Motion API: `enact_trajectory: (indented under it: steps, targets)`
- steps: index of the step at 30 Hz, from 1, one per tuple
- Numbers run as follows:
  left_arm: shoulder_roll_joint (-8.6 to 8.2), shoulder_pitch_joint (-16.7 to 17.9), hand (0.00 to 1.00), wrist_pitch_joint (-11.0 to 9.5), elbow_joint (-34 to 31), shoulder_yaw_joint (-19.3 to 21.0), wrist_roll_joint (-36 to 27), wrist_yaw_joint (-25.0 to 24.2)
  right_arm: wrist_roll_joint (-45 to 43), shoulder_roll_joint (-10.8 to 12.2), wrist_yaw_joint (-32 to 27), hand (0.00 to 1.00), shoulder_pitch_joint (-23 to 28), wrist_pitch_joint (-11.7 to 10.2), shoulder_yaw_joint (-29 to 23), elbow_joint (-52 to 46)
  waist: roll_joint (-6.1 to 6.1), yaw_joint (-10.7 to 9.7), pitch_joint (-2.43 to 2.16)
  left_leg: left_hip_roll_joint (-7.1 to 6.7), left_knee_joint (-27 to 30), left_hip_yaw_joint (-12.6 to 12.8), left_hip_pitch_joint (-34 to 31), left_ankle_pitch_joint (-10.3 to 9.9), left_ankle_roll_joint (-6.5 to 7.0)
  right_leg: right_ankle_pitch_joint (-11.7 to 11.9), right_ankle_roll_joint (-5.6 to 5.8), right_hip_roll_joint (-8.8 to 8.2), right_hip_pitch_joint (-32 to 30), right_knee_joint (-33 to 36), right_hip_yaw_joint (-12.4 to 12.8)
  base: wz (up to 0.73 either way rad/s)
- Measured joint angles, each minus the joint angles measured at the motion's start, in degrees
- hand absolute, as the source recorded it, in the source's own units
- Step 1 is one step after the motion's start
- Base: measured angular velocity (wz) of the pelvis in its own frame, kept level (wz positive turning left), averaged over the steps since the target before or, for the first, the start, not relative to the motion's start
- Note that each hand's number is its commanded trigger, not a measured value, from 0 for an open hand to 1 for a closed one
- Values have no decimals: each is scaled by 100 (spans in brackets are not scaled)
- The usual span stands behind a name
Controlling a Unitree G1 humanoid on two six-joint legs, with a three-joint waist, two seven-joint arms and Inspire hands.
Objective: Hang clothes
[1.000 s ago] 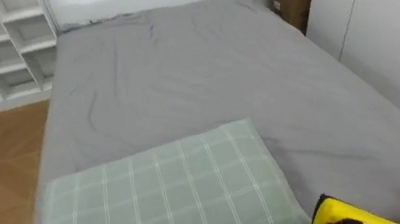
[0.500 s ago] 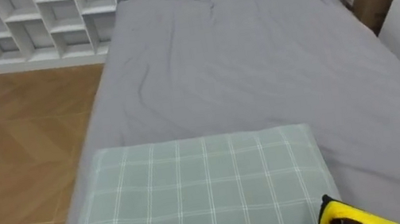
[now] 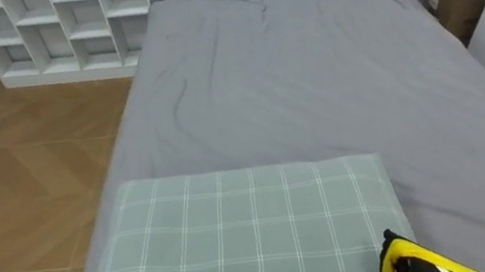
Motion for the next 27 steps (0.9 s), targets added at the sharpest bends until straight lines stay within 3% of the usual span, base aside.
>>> enact_trajectory:
  steps: [7,13,19,22,27]
  targets:
    - [13,124,0,1,1,0,-5,-53,-100,-6,41,0,5,-43,10,305,11,3,5,-4,-43,-28,32,22,-15,0,0,2,29,2,-56,2]
    - [14,111,0,-26,404,65,-8,-128,-1,3,360,0,-24,-104,10,1780,-10,-5,-13,-35,-40,-208,54,23,-15,-3,5,10,221,-133,-133,16]
    - [13,338,0,-17,998,155,-75,-283,16,13,607,0,-6,-35,-45,3309,-3,-101,-24,-91,-59,-401,130,24,-16,-52,79,-13,415,-189,-119,17]
    - [13,356,0,20,1393,532,-134,-369,41,11,779,0,61,81,-85,3724,-20,-72,-36,-94,-61,-405,139,24,-17,-52,79,-13,431,-189,-138,0]
    - [-16,498,0,248,1757,985,-121,-618,373,64,881,0,258,219,-375,3931,-12,-15,-40,-95,-55,-376,187,23,-17,-52,79,-17,455,-188,-117,-3]
